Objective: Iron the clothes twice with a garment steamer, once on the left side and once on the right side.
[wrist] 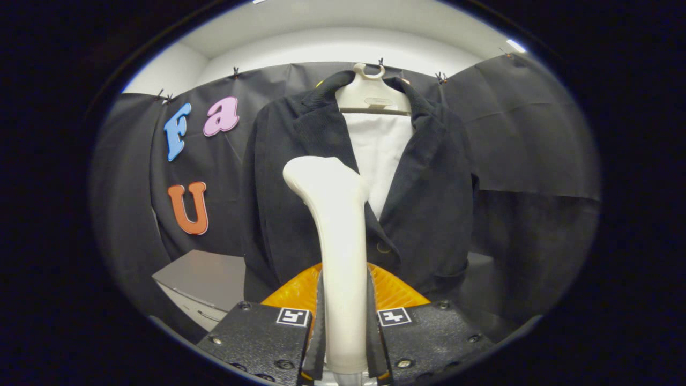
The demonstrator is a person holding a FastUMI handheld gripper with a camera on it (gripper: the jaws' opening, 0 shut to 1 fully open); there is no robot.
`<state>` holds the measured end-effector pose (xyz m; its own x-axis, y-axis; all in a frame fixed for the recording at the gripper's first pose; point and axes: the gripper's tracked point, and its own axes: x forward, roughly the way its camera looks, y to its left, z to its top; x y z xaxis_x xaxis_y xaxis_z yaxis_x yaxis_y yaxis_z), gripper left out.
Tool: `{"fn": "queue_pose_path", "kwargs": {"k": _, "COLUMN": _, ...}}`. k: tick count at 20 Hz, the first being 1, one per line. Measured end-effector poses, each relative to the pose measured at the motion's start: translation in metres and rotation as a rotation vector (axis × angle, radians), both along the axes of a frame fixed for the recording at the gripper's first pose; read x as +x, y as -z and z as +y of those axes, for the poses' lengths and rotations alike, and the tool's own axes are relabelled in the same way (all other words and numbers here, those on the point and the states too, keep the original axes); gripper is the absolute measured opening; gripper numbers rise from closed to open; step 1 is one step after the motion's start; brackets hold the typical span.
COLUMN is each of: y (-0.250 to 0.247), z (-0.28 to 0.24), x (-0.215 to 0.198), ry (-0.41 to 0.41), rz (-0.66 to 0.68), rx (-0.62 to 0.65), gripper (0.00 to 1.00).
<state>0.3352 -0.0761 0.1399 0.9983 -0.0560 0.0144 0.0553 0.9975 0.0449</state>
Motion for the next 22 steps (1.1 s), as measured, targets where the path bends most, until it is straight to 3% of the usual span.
{"fn": "queue_pose_path", "kwargs": {"k": 15, "y": 0.072, "z": -0.003, "x": -0.008, "ry": -0.009, "rz": 0.100, "rx": -0.039, "gripper": 0.33}}
{"fn": "queue_pose_path", "kwargs": {"k": 22, "y": 0.113, "z": -0.015, "x": -0.010, "ry": 0.000, "rz": 0.182, "rx": 0.000, "gripper": 0.33}}
